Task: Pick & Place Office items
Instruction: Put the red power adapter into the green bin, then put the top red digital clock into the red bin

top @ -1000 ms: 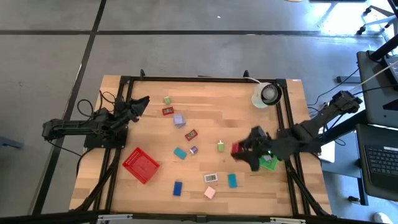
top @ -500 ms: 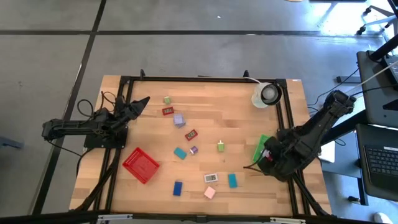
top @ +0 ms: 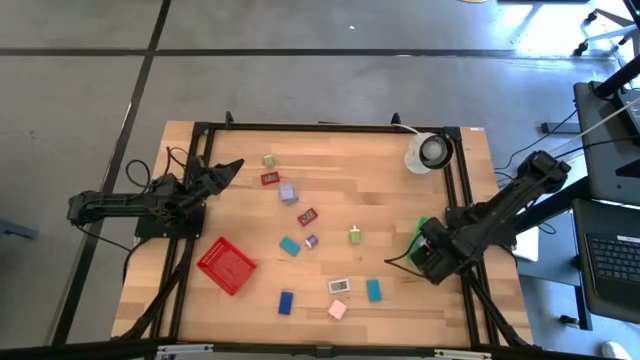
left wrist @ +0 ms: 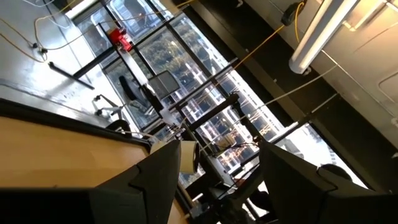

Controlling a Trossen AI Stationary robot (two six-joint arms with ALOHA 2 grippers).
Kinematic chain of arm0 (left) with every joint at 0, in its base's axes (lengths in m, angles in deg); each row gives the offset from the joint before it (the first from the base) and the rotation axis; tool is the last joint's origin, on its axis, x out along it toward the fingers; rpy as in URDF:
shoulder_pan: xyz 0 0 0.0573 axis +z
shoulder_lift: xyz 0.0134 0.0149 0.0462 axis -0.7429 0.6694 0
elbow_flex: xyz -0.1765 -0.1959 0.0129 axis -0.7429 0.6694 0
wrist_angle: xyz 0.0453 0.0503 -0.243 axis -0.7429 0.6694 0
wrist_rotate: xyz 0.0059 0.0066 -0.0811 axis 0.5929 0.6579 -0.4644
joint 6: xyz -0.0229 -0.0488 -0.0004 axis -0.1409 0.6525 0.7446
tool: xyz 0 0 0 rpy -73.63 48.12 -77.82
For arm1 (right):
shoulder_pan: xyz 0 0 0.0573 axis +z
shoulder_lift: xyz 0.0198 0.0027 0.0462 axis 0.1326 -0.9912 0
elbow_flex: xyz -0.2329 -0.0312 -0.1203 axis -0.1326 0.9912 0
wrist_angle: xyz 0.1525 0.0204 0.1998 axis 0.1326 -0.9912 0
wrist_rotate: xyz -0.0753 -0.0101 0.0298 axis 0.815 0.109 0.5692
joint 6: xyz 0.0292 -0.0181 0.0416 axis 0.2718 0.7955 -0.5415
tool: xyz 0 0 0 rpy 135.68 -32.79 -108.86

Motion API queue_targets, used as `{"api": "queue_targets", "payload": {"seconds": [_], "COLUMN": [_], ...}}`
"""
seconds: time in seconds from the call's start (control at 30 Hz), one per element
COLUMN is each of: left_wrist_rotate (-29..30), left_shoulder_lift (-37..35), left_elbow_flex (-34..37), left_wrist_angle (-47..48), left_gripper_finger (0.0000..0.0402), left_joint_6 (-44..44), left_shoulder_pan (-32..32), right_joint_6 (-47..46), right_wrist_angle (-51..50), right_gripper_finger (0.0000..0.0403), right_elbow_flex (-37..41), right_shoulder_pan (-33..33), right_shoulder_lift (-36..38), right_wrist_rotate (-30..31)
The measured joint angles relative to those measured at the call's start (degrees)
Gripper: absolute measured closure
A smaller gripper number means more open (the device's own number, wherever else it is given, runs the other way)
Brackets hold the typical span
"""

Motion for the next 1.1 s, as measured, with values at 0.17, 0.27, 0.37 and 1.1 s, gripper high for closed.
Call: {"api": "queue_targets", "payload": {"seconds": [0.17,0.27,0.37,1.1], "left_wrist_rotate": [-0.24,-0.28,-1.29,-8.22], "left_shoulder_lift": [0.0,0.0,0.0,11.18], "left_elbow_flex": [0.0,0.0,0.0,-7.82], "left_wrist_angle": [0.32,0.55,0.83,13.58], "left_gripper_finger": [0.0187,0.0187,0.0187,0.0148], "left_joint_6": [0.0,0.0,-0.29,-20.99], "left_shoulder_pan": [-0.02,0.0,0.0,-0.02], "right_joint_6": [0.35,-0.12,-0.2,-0.38], "right_wrist_angle": [6.62,6.48,6.3,-10.41], "right_gripper_finger": [0.013,0.0126,0.0108,0.0042], "right_elbow_flex": [3.53,3.92,3.7,-17.5], "right_shoulder_pan": [-0.55,-0.84,-0.88,-7.0], "right_shoulder_lift": [0.03,0.05,0.32,0.39], "right_wrist_rotate": [-0.87,-1.06,-1.06,3.64]}}
